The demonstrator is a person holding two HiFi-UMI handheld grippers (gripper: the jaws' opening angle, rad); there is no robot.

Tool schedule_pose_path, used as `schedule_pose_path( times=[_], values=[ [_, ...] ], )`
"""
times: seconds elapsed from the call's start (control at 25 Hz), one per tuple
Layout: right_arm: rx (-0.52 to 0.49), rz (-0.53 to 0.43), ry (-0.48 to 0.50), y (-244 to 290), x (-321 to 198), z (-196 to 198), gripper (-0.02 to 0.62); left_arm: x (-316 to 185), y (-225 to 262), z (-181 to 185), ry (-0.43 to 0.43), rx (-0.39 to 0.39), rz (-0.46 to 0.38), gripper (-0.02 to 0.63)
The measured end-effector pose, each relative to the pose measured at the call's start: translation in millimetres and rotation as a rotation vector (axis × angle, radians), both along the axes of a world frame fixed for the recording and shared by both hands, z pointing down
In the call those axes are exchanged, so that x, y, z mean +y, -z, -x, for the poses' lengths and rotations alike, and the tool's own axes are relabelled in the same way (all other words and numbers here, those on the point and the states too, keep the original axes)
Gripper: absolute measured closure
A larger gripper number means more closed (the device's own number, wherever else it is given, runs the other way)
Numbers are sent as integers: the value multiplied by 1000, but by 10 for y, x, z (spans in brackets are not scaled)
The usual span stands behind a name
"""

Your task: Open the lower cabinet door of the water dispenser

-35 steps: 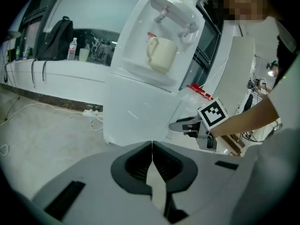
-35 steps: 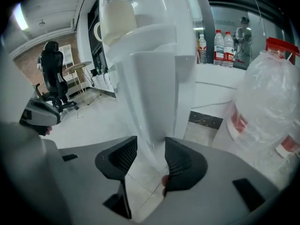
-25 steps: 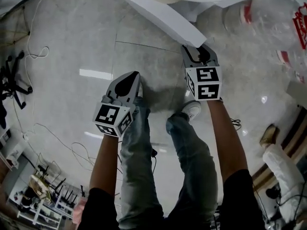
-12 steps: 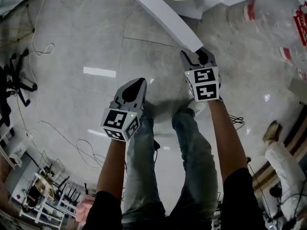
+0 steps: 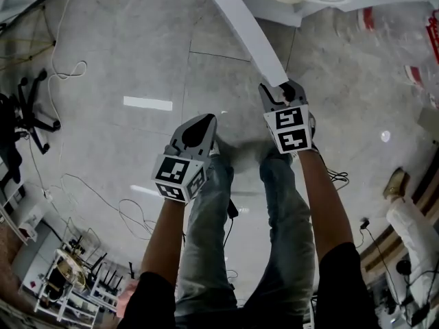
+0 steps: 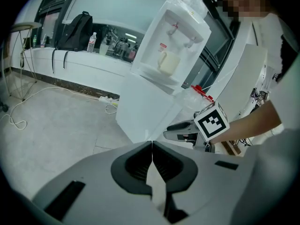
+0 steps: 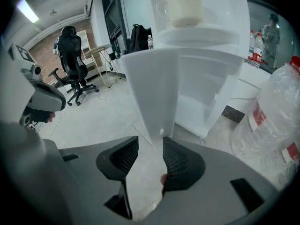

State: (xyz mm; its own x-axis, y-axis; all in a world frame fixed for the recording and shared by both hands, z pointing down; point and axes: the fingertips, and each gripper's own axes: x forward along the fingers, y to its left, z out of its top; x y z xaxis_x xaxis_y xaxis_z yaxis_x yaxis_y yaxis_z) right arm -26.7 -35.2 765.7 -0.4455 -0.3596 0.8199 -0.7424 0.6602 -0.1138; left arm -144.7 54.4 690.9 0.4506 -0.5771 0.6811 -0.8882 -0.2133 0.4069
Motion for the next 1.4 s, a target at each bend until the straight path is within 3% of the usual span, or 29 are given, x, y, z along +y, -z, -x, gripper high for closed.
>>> schedule_pose_path(
  times=[0.24, 0.52, 0.92, 1.4],
  values=[
    [-1, 36, 53, 12, 254, 327, 419, 131, 14, 216, -8, 7, 7, 588],
    [-2, 45, 208, -36, 528, 856, 442, 201, 38, 582, -5, 3, 10, 589],
    [16, 114, 295, -150, 742, 1303, 443, 378, 1, 1079, 50, 9, 24, 588],
    [-10, 131, 402, -145, 914, 1953, 449, 494, 6, 1461, 91, 4, 38, 588]
  ],
)
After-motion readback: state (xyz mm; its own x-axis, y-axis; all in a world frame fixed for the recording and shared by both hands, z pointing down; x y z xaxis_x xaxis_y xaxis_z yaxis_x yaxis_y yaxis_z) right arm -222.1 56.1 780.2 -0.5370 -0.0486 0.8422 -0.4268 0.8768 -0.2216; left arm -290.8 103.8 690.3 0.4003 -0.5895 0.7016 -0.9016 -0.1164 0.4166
